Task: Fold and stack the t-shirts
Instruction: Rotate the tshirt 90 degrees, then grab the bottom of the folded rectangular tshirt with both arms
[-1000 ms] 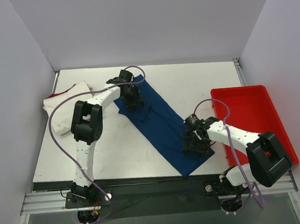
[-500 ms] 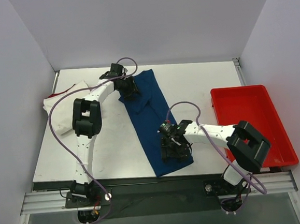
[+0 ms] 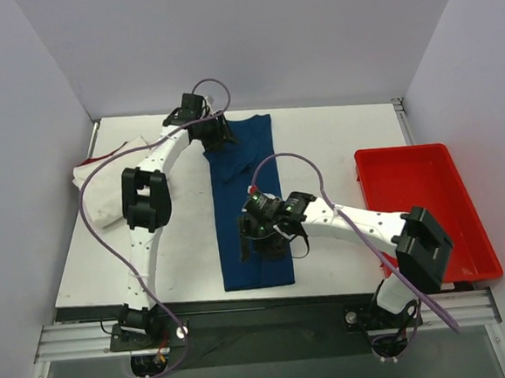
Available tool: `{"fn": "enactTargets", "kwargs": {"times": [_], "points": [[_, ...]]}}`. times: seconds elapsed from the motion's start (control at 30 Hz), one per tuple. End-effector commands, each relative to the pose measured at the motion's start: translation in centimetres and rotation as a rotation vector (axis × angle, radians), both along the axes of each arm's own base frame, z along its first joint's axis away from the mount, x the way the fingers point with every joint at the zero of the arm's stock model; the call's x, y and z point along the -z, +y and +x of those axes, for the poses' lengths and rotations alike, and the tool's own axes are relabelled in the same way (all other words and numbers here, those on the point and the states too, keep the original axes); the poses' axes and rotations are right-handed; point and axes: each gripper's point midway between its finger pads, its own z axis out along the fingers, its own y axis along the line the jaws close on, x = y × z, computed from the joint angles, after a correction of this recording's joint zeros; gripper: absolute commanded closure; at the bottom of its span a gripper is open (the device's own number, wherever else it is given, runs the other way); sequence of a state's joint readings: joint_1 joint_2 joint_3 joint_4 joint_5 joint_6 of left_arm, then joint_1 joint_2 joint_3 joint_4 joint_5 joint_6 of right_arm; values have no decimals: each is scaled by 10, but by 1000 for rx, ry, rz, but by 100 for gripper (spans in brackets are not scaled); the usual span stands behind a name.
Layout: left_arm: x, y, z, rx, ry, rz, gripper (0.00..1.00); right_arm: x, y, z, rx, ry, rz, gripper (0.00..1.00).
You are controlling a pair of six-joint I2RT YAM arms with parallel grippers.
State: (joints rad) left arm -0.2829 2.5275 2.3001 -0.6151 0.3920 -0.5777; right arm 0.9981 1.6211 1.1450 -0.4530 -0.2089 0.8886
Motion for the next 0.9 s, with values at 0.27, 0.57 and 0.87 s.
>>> {"fn": "enactTargets", "kwargs": {"times": [0.27, 0.57, 0.87], "points": [[-89, 42, -194, 56, -68, 132, 33, 33, -99, -17, 85, 37, -222, 35], [-3, 70, -377, 99, 247, 225, 32, 54, -97, -29, 50, 99, -227, 41], [21, 62, -418, 104, 339, 161, 30, 69, -104, -35, 45, 124, -285, 47]]}}
